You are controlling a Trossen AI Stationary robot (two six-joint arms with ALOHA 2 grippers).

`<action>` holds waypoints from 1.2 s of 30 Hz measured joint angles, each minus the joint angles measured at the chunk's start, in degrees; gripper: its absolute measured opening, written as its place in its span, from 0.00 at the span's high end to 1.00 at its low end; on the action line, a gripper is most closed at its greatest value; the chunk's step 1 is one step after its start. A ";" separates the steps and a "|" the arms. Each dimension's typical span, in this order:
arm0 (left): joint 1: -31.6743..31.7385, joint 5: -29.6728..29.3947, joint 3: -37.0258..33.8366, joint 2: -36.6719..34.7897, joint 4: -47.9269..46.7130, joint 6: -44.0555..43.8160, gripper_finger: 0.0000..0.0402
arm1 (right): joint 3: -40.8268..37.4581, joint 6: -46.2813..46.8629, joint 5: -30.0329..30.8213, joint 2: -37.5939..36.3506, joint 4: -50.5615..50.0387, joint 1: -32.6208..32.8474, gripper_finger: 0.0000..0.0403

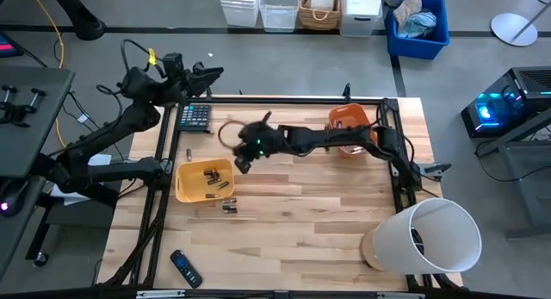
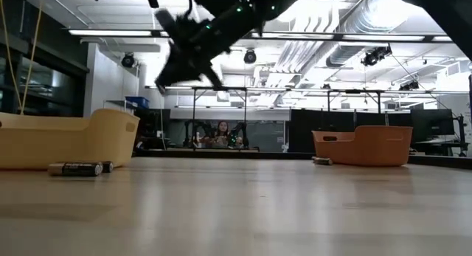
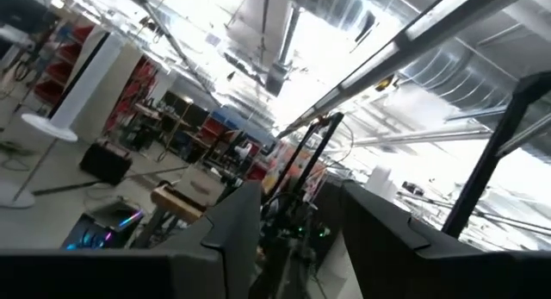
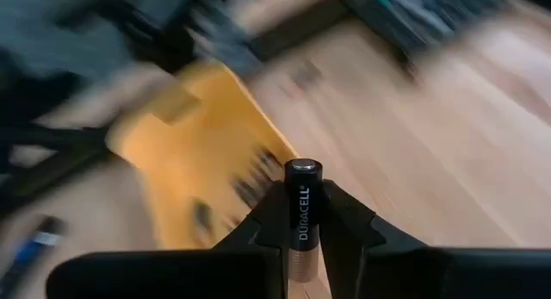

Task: Sort batteries
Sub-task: Put the black battery into the yellow bin

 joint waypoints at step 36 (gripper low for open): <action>0.10 -3.62 0.02 -0.50 -0.13 -0.06 0.63 | -3.55 -23.47 -6.45 -2.24 -39.74 -17.00 0.59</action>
